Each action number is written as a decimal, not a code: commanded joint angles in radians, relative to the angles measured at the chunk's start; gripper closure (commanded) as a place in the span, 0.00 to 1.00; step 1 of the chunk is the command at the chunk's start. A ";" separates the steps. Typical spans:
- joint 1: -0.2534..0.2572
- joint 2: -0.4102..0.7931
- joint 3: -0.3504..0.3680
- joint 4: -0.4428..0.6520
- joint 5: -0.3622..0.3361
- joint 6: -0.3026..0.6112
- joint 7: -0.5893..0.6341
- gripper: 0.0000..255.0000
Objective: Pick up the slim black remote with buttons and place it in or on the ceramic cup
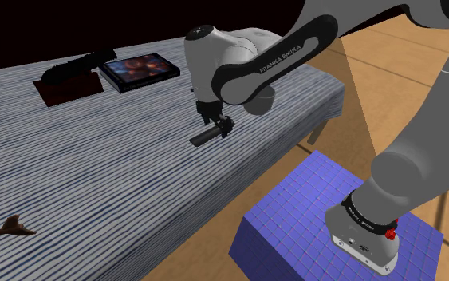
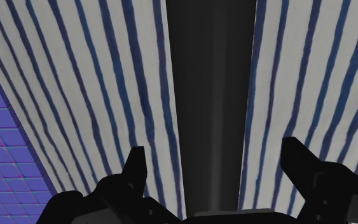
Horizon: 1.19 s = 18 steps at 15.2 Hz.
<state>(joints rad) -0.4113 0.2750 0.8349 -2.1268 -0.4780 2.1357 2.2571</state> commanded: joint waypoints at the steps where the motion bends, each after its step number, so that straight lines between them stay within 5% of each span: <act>1: 0.000 0.000 0.000 0.000 0.000 0.000 0.000 1.00; 10: 0.000 0.000 0.000 0.000 0.000 0.000 0.000 1.00; 18: -0.032 -0.085 0.035 0.030 0.089 -0.071 -0.072 1.00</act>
<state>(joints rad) -0.4384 0.2014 0.8666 -2.1008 -0.4003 2.0734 2.1955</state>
